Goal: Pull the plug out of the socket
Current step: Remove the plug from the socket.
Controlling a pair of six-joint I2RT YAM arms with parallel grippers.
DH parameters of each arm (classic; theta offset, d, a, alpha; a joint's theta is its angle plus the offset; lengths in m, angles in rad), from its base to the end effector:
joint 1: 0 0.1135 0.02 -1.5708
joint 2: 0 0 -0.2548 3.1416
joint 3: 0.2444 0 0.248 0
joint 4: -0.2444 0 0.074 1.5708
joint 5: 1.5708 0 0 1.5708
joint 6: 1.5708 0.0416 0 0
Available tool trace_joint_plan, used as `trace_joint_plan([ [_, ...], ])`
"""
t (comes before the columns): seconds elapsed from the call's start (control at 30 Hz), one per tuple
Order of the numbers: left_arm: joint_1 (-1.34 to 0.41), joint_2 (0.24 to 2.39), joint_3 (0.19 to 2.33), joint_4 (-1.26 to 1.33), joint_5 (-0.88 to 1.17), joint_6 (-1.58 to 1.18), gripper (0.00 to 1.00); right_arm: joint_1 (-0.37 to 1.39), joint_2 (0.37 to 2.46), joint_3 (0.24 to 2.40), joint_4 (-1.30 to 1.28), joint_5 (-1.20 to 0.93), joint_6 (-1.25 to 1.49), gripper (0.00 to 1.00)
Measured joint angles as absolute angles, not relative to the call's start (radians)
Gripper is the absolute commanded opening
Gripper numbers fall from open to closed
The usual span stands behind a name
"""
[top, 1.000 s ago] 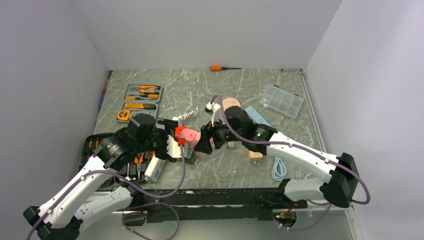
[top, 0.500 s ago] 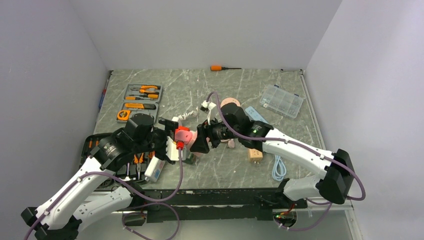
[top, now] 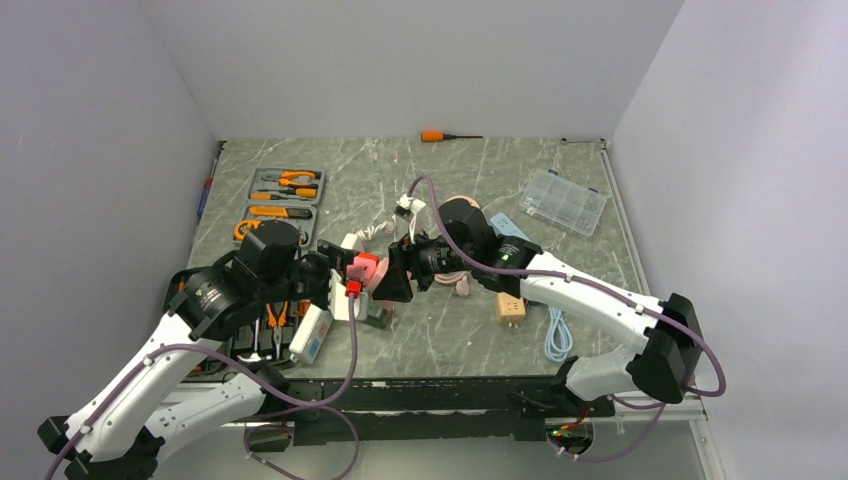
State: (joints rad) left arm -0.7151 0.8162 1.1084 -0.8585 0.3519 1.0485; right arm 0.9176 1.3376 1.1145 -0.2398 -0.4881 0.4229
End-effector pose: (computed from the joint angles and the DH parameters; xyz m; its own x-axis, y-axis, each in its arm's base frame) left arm 0.1069 -0.1118 0.3653 0.5217 0.6245 -0.5813 0.7677 -0.0465 0.6391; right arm 0.1718 0.2566 0.3172 -0.6400 -0.2398 -0.7300 -0.7608 0.3312 0.5582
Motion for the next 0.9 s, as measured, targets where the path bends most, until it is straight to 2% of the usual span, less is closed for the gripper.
trace_joint_plan([
  [0.2,-0.716,0.82,1.069,-0.865,0.35,1.055,0.57,0.918,1.362,1.116,-0.208,-0.543,0.465,0.0],
  [0.27,-0.716,0.821,1.061,-0.868,0.349,1.056,0.53,0.917,1.362,1.116,-0.198,-0.564,0.476,0.0],
  [0.5,-0.716,0.81,1.025,-0.842,0.341,1.053,0.3,0.918,1.362,1.114,-0.173,-0.607,0.503,0.0],
  [0.7,-0.715,0.804,1.008,-0.839,0.334,1.072,0.01,0.913,1.36,1.093,-0.142,-0.63,0.53,0.0],
  [0.9,-0.715,0.788,0.991,-0.84,0.329,1.101,0.0,0.911,1.377,1.087,-0.121,-0.657,0.548,0.0],
])
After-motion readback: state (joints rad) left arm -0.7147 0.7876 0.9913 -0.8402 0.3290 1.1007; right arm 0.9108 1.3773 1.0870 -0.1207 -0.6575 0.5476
